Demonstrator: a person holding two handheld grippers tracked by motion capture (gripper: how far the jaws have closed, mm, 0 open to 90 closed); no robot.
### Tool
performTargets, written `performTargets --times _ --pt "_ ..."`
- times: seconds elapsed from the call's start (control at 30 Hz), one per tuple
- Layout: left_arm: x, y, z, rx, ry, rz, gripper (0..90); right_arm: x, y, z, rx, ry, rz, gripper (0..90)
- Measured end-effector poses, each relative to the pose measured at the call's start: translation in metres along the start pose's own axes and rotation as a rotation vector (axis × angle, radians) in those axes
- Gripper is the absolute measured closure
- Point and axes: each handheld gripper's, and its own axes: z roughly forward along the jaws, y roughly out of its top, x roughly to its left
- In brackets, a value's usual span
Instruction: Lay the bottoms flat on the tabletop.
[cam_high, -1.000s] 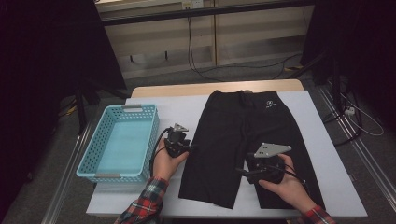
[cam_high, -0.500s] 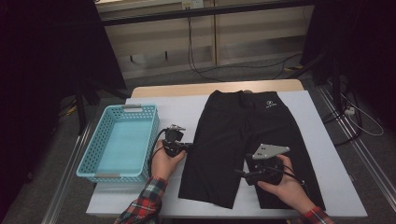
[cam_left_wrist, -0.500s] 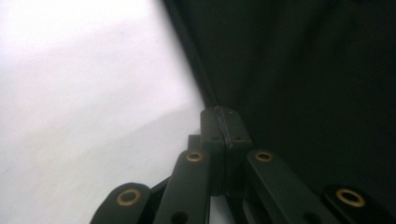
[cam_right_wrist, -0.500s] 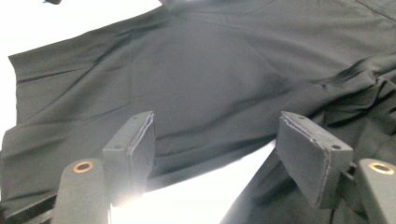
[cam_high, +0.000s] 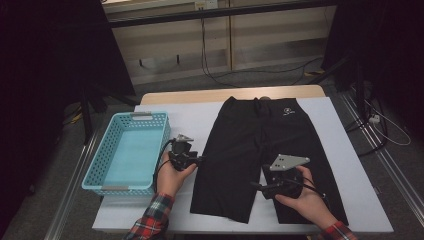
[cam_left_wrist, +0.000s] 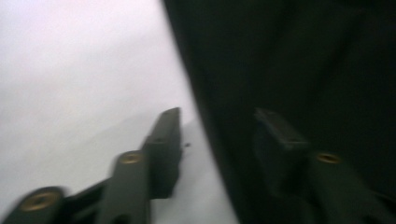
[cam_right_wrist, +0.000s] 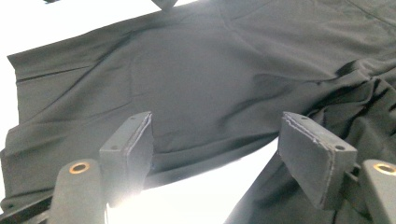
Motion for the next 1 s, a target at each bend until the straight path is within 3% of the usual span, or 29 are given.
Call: performTargets --times 0.1,0.2,0.33,0.63,1.0 --pt "-0.005 -0.001 -0.006 -0.004 -0.014 0.039 39.2 -0.002 0.001 0.0 -0.007 -0.008 0.004 25.9" --pt "-0.006 -0.004 -0.009 0.002 -0.036 0.034 29.8 -0.006 0.002 -0.001 -0.015 -0.024 0.016 24.0" --pt "-0.007 -0.007 -0.01 0.009 -0.036 0.057 23.5 -0.011 0.002 -0.002 -0.022 -0.044 0.031 21.9" --pt "-0.011 -0.012 -0.017 0.005 -0.047 0.093 18.1 -0.018 0.004 -0.003 -0.039 -0.085 0.058 18.5" --pt "-0.014 -0.012 -0.015 0.005 -0.058 0.11 15.0 -0.019 0.004 -0.003 -0.037 -0.094 0.06 17.8"
